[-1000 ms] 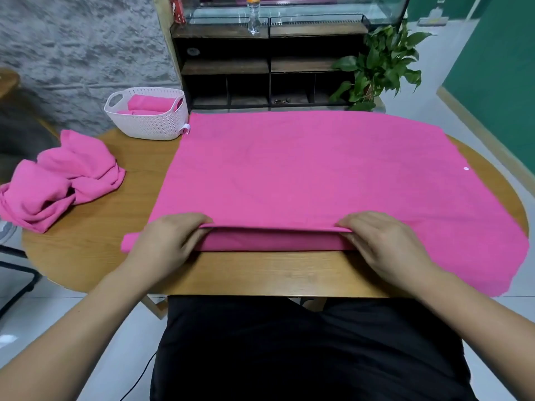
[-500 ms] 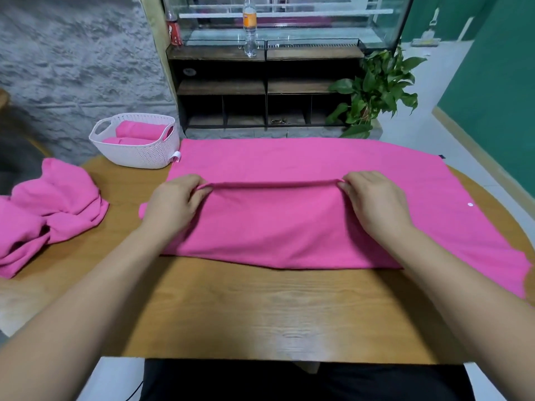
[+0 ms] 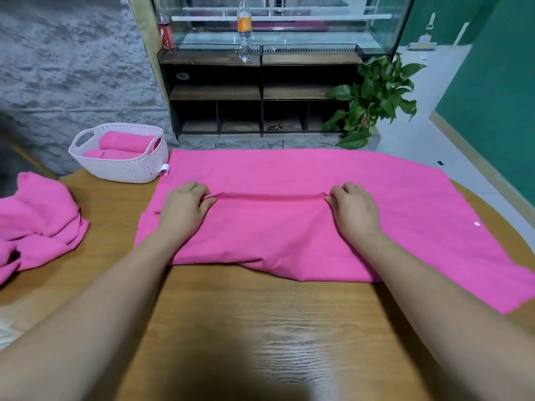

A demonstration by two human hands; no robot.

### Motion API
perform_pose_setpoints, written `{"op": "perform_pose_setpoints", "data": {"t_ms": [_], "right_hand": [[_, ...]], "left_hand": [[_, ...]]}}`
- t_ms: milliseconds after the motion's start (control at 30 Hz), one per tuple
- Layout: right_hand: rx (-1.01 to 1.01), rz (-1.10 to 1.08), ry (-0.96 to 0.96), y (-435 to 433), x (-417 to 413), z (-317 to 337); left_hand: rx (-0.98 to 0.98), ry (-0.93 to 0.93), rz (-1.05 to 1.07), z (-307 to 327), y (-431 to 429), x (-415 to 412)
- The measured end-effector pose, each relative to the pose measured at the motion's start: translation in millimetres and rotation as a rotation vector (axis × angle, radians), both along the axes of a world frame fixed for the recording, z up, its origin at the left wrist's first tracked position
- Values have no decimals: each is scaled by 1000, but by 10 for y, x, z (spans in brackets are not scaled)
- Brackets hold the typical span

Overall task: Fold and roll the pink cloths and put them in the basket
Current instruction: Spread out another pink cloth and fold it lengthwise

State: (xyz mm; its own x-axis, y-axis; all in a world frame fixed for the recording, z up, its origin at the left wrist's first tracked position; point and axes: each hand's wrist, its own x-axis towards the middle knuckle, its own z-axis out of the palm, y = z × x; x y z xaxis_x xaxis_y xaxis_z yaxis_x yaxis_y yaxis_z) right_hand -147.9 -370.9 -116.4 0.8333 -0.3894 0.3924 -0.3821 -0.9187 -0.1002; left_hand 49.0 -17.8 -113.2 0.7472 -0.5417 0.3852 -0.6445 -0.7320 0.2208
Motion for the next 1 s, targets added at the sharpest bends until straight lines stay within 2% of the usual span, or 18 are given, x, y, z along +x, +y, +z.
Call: {"op": "perform_pose_setpoints", "data": {"t_ms": [200, 400, 1000], "right_hand": [[10, 25, -85, -45, -44, -113], [105, 28, -109, -1, -216, -136], [199, 96, -144, 509, -1516, -131]], "left_hand": [[-100, 79, -17, -62, 91, -55], [-106, 99, -23, -73, 193, -208], [-141, 187, -38, -136, 735, -1358]]}}
